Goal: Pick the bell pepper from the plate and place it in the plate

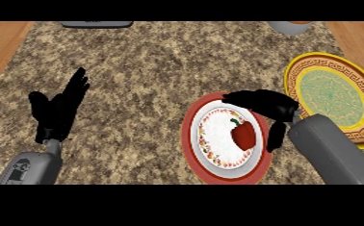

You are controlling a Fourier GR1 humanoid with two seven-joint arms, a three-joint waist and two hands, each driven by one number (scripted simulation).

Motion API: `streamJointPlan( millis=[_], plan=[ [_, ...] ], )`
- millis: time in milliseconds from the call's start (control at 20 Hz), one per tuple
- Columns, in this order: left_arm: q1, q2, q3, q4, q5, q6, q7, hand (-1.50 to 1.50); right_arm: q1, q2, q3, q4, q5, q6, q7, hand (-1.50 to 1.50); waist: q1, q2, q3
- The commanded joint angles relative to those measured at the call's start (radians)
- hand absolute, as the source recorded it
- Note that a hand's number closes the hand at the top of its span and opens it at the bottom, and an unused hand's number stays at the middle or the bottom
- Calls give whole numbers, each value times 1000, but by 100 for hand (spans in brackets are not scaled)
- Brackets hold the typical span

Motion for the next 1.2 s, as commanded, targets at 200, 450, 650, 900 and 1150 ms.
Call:
streamJointPlan(
  millis=[200, 450, 650, 900, 1150],
  plan=[
    [15, 16, 75, -34, 5, -83, 32, 0, 6, 130, -30, 92, 152, -71, 9, -150, 3, 0, 0],
    [83, -55, 24, -102, -67, -25, 35, 0, 32, 138, -26, 15, 204, -4, 54, -150, 2, -2, 0],
    [15, -52, 64, -48, -61, -52, 39, 0, 8, 127, -1, 158, 278, -48, -93, 150, 4, 2, 0],
    [40, -110, 24, -34, -114, -19, 5, 0, 18, 114, 12, 85, 298, -7, -146, 150, 2, 1, 0],
    [33, -44, 104, -39, -60, -97, 16, 0, 15, 191, -33, 159, 298, -50, -160, 150, 8, 2, 1]
  ],
)
